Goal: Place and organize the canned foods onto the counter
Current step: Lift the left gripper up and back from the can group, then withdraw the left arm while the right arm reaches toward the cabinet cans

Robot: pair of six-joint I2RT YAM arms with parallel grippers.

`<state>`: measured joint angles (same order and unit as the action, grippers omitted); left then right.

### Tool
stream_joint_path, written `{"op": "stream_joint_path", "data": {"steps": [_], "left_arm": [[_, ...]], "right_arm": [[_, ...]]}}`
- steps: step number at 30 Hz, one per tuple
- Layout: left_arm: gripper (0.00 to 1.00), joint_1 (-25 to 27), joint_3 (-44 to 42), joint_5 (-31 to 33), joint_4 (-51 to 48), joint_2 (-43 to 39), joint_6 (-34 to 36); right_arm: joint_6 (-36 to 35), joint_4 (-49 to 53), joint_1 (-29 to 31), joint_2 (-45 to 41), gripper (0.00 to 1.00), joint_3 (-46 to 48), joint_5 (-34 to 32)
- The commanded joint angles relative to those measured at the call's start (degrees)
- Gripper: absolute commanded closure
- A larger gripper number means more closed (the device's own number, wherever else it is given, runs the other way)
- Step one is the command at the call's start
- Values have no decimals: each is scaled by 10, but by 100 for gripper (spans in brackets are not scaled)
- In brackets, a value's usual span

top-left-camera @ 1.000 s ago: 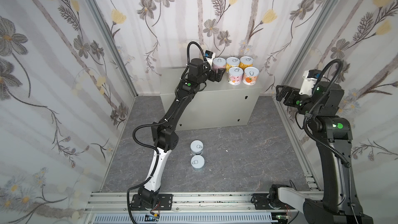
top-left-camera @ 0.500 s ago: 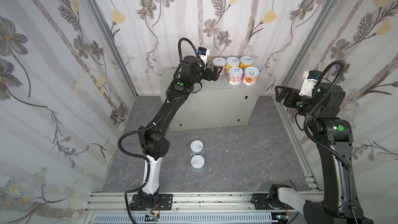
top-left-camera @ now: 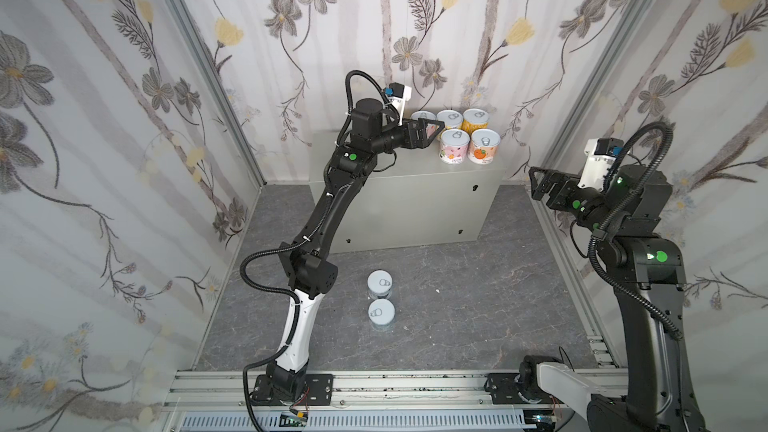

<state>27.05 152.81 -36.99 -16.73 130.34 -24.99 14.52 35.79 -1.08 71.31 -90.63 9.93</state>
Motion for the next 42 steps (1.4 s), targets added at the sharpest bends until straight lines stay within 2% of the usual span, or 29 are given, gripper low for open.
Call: {"op": "stream_joint_path", "data": {"steps": [1,8,17,21,26,28,31,34,37,42], "left_arm": [[0,-1,6,-27,8,7,-35],[1,7,6,-36,7,3,-27],[6,32,7,122,-130,-38,16],[6,54,5,162,-156,-56,28],[7,65,18,248,-181,-60,-41],[7,76,17,272,-183,-64,-44],[5,94,17,275,-175,-65,-26],[5,101,14,270,-171,-72,-18],[2,102,-14,278,-172,-101,4],[0,100,-130,321,-181,-198,55]], "right_arm": [[2,-17,1,0,0,1,0],[2,-20,3,7,0,-4,3],[4,-21,11,15,0,-11,5],[3,-23,19,23,0,-14,10],[5,-25,33,35,0,-26,16],[5,-25,35,34,0,-26,16],[5,-25,37,29,0,-19,18],[4,-31,41,32,0,-20,41],[6,-39,43,51,2,-37,92],[40,-49,54,133,6,-128,185]]}}
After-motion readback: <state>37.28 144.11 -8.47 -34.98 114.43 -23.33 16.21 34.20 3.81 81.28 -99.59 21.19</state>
